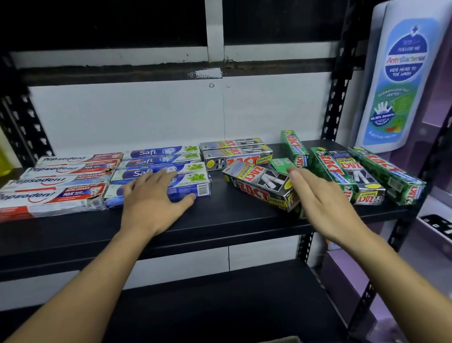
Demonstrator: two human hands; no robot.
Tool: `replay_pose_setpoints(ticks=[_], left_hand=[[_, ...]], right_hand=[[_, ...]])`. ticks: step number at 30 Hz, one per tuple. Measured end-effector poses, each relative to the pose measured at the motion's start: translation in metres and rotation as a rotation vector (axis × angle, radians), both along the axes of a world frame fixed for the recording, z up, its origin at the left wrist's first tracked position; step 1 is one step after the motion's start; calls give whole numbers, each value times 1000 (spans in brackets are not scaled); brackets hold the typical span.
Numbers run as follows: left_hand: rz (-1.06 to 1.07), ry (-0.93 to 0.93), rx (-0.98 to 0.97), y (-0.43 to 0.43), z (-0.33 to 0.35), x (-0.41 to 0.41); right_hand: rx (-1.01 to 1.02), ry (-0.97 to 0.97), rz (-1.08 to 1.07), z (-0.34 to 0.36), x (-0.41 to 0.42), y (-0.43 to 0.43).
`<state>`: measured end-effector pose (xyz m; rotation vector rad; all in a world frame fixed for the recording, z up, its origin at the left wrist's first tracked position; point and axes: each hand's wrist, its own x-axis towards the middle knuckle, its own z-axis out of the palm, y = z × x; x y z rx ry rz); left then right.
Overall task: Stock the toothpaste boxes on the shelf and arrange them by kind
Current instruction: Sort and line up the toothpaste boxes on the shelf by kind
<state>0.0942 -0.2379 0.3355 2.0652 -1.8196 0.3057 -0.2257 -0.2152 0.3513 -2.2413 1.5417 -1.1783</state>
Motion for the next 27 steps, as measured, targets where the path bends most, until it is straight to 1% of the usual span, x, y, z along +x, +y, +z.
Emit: replay_pose_setpoints(ticks=[3, 4, 5, 8, 10, 13, 16, 21, 27], left_hand=[[-4, 4, -5, 1, 0, 0], [-4, 5, -6, 1, -1, 0], [-3, 5, -6, 1, -1, 0], [-2, -2, -5, 0, -1, 0], [-1, -5, -3, 0, 0, 0], [4, -5, 4, 0, 0, 0], [5, -4, 6, 1, 0, -1], [1, 5, -2, 0, -1, 0], [-1, -1, -9, 0, -1, -1]], right_hand=[[31, -116, 108, -6, -7, 13], [34, -116, 109, -10, -11, 15], [29, -77, 89, -14, -15, 15], [-21, 164, -17, -29, -26, 15], [-44, 221, -72, -36, -29, 18], [-68, 197, -134, -41, -28, 21], [-103, 145, -136, -35, -29, 22], [-275, 64, -61, -20, -34, 30], [-418, 27, -130, -4, -50, 18]])
